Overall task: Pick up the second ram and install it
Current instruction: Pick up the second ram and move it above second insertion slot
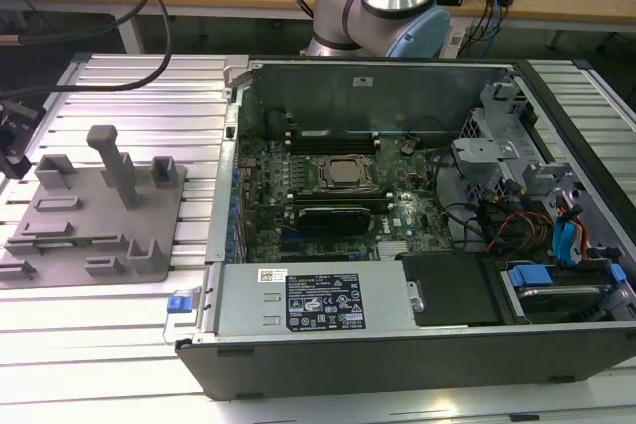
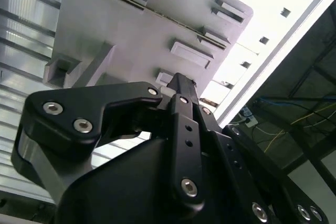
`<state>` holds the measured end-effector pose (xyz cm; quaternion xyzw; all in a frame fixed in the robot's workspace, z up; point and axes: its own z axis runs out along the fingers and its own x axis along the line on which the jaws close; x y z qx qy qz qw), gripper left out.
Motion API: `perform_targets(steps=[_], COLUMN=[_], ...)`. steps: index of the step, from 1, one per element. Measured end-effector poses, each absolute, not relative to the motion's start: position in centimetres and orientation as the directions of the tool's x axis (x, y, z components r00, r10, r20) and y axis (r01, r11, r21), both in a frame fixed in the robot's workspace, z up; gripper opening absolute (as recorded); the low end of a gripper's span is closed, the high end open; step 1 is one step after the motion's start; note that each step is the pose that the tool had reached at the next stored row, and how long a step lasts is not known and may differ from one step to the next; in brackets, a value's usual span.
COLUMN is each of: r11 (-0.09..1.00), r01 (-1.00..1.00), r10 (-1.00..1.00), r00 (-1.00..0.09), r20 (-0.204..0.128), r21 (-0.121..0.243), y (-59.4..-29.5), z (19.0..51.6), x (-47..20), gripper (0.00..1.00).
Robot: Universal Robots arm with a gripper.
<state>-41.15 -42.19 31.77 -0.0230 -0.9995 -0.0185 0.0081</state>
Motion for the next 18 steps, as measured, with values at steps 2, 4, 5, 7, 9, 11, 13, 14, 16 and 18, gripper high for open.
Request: perform_targets(steps=[2, 4, 5, 7, 9, 11, 13, 14, 16, 18], r11=[0.999, 0.999, 0.998, 0.995, 0.992, 0.986, 0.979, 0.974, 0.959, 0.944], r01=[0.014, -0.031, -0.053, -0.09, -0.121, -0.161, -0.2, -0.224, -0.282, -0.329], r10=[0.013, -0.032, -0.054, -0.091, -0.122, -0.162, -0.201, -0.225, -0.282, -0.33], r00=[-1.0, -0.999, -0.998, -0.996, -0.992, -0.987, -0.98, -0.974, -0.959, -0.944], r20=[0.017, 0.017, 0.017, 0.017, 0.017, 0.017, 0.017, 0.017, 0.017, 0.017], r21=[0.036, 0.035, 0.035, 0.035, 0.034, 0.034, 0.034, 0.034, 0.034, 0.034], y=[-42.17, -42.09, -42.09, -42.08, -42.08, -42.08, -42.08, -42.08, -42.08, -42.08], z=[31.76, 31.77, 31.77, 31.77, 31.77, 31.77, 31.77, 31.77, 31.77, 31.77], x=[-41.13, -41.14, -41.14, -41.14, -41.15, -41.14, -41.14, -41.14, -41.14, -41.14], gripper=[0.08, 0.08, 0.08, 0.08, 0.08, 0.08, 0.08, 0.08, 0.08, 0.08])
